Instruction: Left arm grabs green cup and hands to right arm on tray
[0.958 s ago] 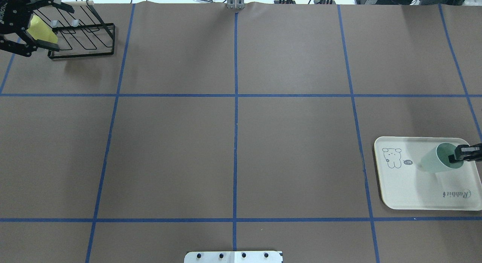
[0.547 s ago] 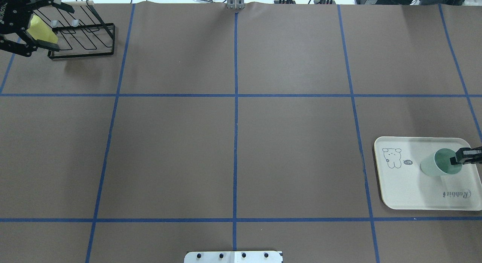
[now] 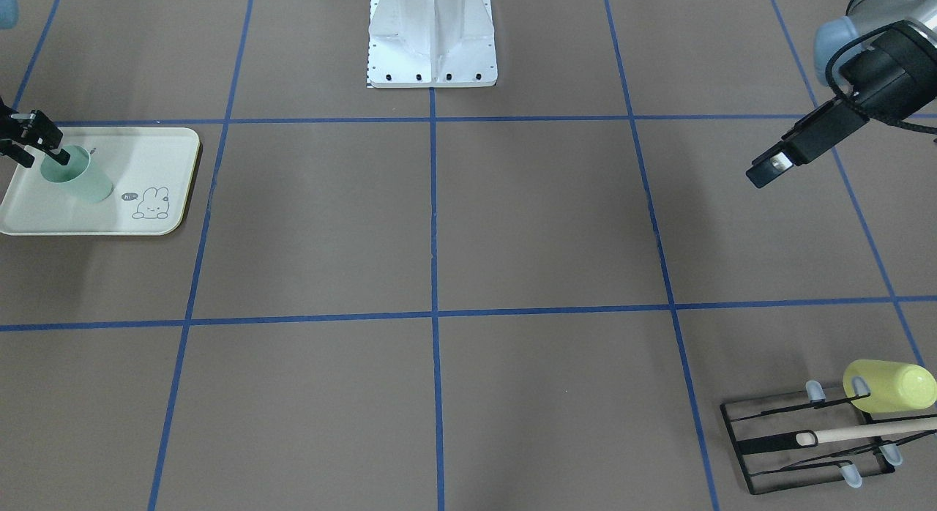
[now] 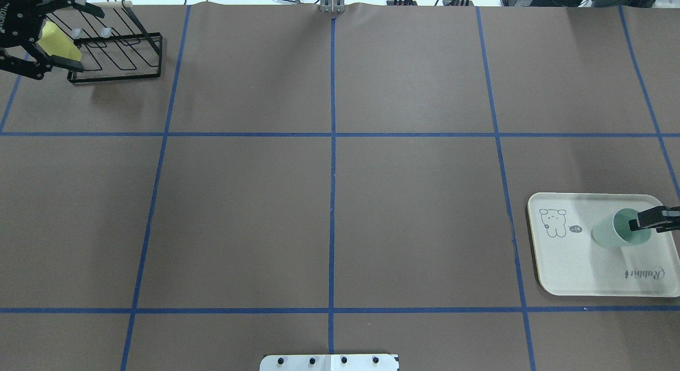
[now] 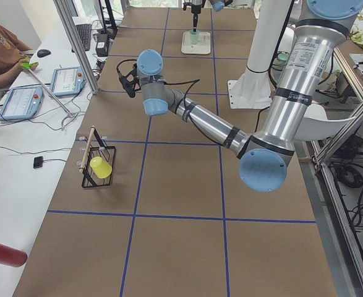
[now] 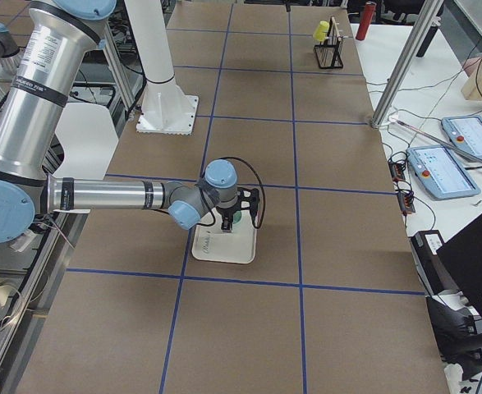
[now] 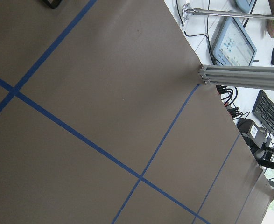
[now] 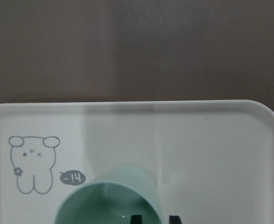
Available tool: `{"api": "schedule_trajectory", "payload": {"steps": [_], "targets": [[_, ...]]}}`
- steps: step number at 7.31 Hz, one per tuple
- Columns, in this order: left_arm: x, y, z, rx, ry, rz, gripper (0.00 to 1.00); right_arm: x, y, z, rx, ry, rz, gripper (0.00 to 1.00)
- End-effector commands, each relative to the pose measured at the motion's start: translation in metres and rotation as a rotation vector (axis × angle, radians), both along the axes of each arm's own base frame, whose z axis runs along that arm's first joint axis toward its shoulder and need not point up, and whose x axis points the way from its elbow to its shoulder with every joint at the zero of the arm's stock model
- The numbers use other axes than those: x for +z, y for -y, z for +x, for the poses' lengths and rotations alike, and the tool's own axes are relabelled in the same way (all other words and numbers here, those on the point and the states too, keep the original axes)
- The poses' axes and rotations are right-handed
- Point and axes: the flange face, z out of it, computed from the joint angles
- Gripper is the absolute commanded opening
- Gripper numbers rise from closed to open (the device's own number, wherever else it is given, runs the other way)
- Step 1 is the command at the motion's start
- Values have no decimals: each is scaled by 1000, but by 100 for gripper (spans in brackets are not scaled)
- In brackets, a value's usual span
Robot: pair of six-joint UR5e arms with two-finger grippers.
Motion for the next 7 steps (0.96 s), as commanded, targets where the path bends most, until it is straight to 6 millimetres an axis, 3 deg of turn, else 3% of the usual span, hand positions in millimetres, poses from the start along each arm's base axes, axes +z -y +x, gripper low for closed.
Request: {"api": "schedule_trajectory", "payload": {"steps": [1, 3, 4, 5, 6, 7], "targets": [[3, 2, 2, 6, 16, 36, 100, -18, 8, 37, 73, 43, 23, 100], [35, -1, -20, -1, 98, 157, 100, -12, 16, 69, 81, 18, 119, 100], [69, -8, -34, 1, 159, 226, 100, -12, 18, 79, 87, 11, 151, 100], [115, -19, -59, 2, 238, 307, 100, -12, 23, 84, 86, -1, 154, 100], [145, -24, -80, 10, 330, 372, 100, -12, 32, 93, 69, -23, 166, 100], [158, -16, -104, 5, 423, 399, 100, -15, 44, 109, 44, -40, 195, 100]]}}
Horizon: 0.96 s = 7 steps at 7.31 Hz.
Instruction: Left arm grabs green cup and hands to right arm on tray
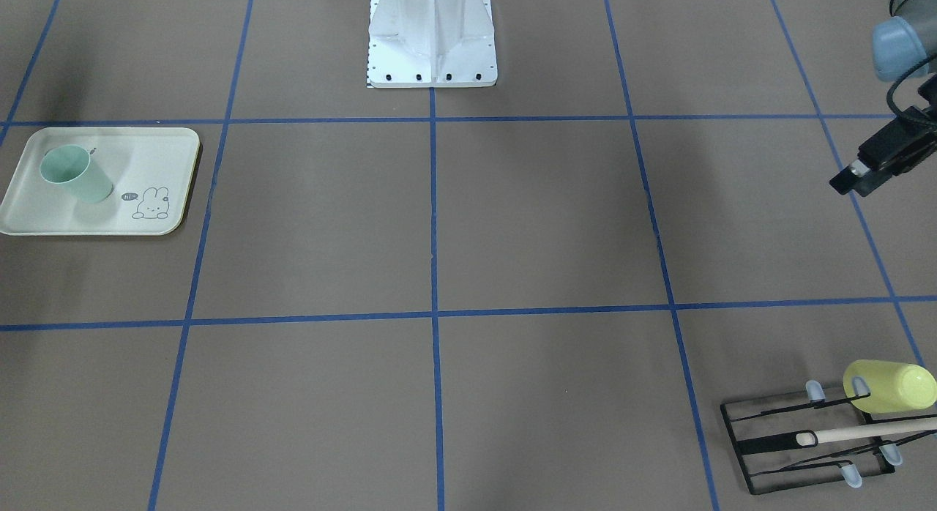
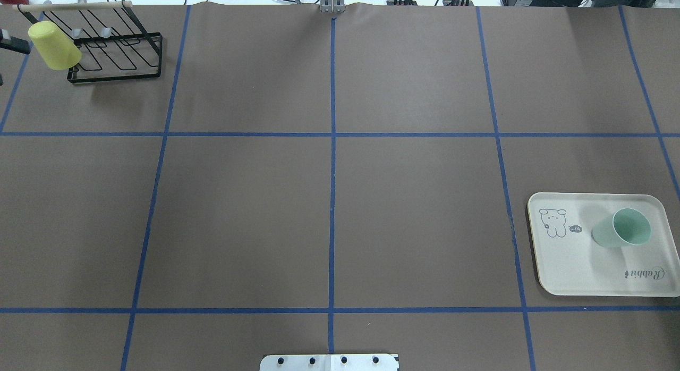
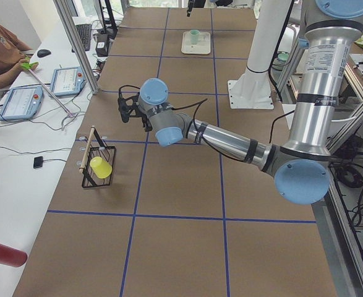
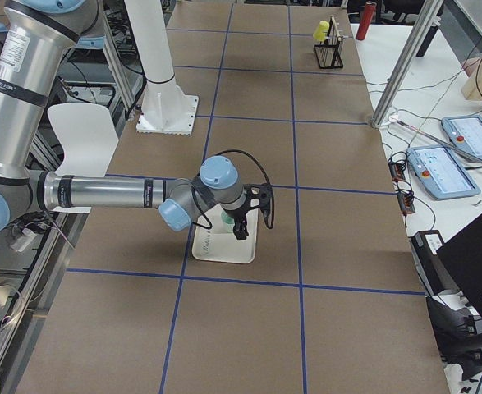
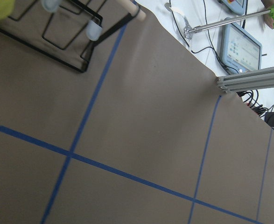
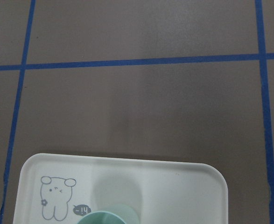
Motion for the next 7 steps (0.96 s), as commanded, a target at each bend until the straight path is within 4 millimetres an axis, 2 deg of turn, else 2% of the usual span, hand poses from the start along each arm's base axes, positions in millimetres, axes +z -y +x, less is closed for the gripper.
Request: {"api": "schedule_trajectory", "payload": {"steps": [1, 2, 4, 6, 7], "targets": [[52, -4, -42, -4, 214, 111, 100, -13, 31, 29, -17, -42, 28, 100], [83, -15, -50, 9, 332, 178, 100, -17, 39, 31, -23, -49, 35, 100], [133, -46, -84, 119, 475, 286, 100, -18, 41, 32, -21, -50, 31, 100], [165, -57, -106, 239, 554, 313, 100, -17, 44, 32, -20, -52, 30, 100], [174, -60, -120, 270, 568, 284, 100, -18, 47, 32, -19, -53, 25, 100]]}}
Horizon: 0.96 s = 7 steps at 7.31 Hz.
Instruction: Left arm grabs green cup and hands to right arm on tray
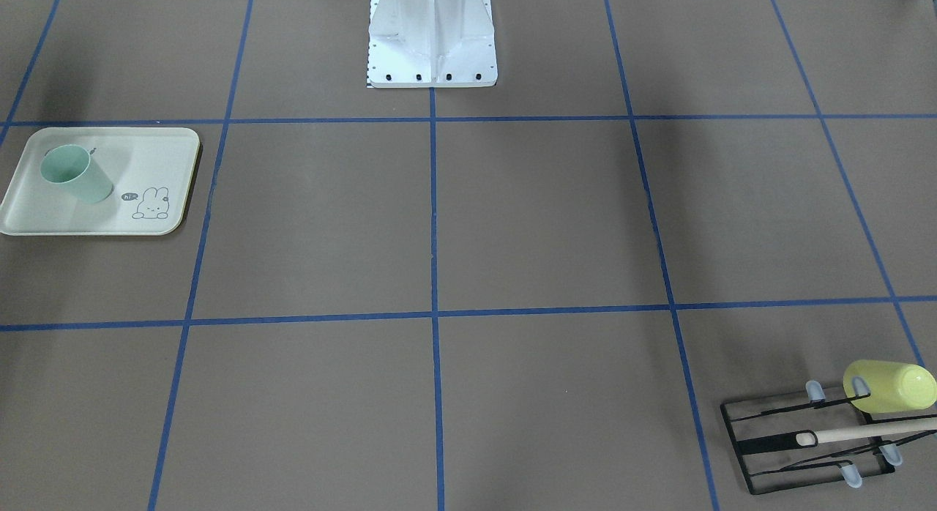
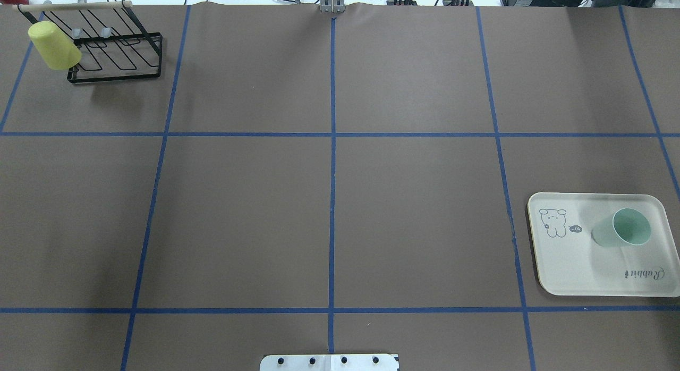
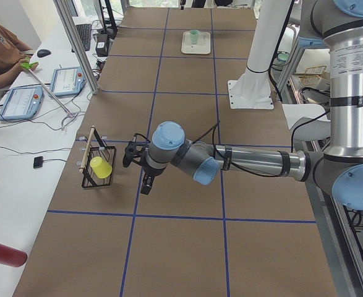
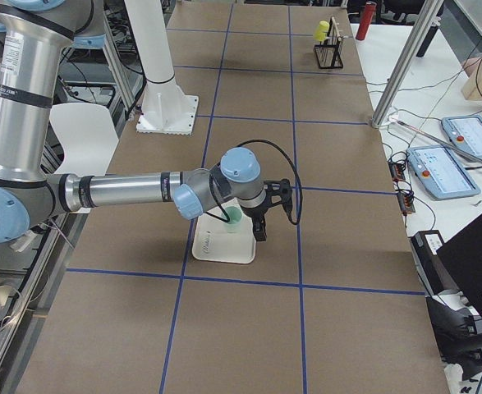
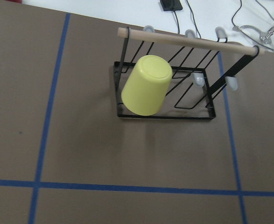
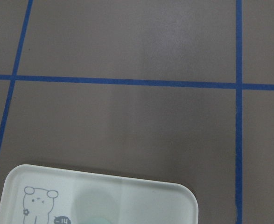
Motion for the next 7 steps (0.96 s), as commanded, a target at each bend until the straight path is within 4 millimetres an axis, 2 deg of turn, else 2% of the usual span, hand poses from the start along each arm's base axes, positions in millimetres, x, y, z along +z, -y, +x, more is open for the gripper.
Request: {"api": "schedule_trajectory", "payload": {"steps": [1, 3, 5, 7], "targets": [[18, -9, -20, 65, 28, -78, 100, 2, 3, -1, -2, -7, -12, 100], [22, -14, -18, 87, -4, -107, 100, 1, 14, 4, -55, -40, -3, 100], [28, -15, -18, 87, -5, -119, 100, -14, 40, 20, -98, -78, -11, 100], [33, -16, -22, 127, 17, -81, 100, -6, 35, 25, -106, -87, -20, 100]]}}
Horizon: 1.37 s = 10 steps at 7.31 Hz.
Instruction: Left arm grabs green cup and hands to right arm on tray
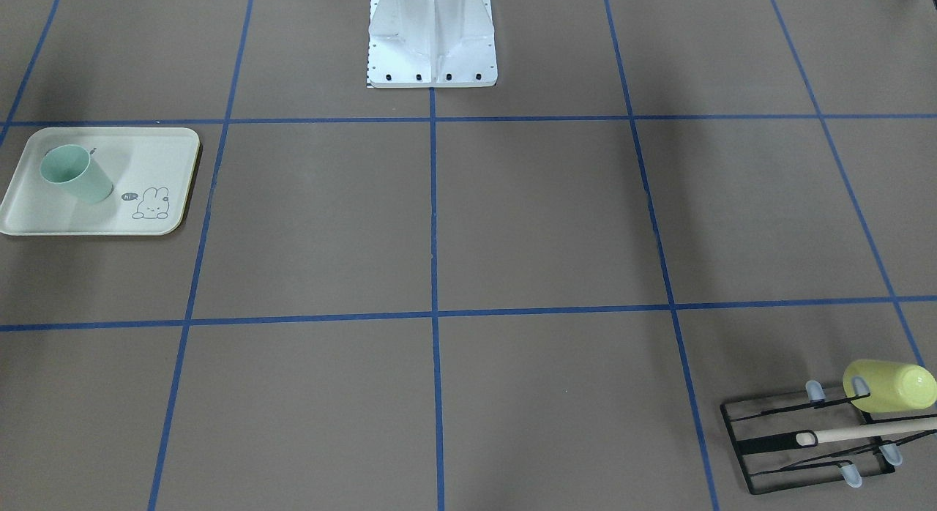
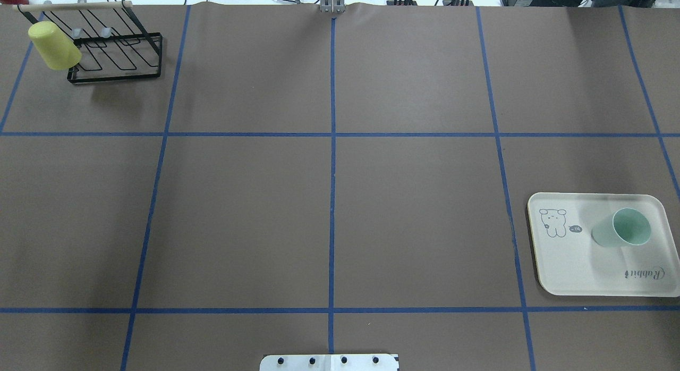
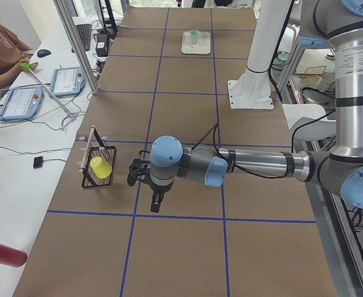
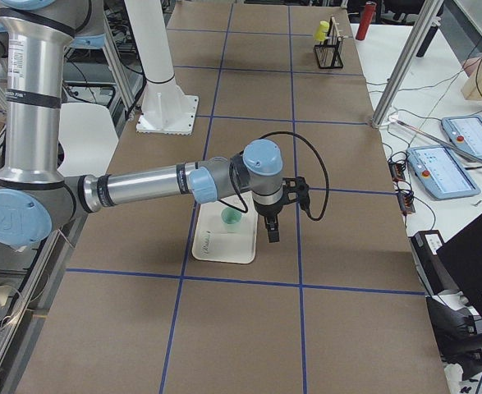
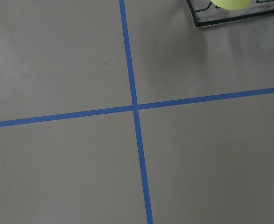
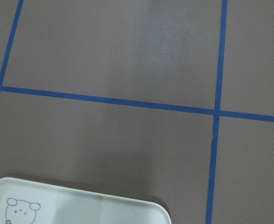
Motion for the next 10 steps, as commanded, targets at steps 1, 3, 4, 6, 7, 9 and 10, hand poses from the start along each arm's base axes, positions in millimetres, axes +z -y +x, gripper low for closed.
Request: {"api": "schedule_trajectory", "payload": {"steps": [1, 3, 4, 6, 7, 9, 10], "targets": [[8, -3, -10, 14, 12, -5, 100, 10, -7, 5, -2, -9, -20, 100], [6, -5, -13, 10, 6, -52, 100, 12, -8, 6, 0, -16, -26, 100], [7, -5, -15, 7, 2, -102, 100, 12, -8, 7, 5, -27, -24, 100], [4, -10, -17, 0, 3, -103, 100, 13, -10, 7, 10, -26, -33, 100], [5, -12, -18, -5, 5, -110, 100, 20, -17, 8, 13, -31, -43, 100], [4, -11, -17, -6, 1, -109, 100, 28, -20, 8, 12, -31, -61, 100], [4, -10, -17, -11, 1, -113, 100, 33, -24, 7, 12, -23, -76, 100]]}}
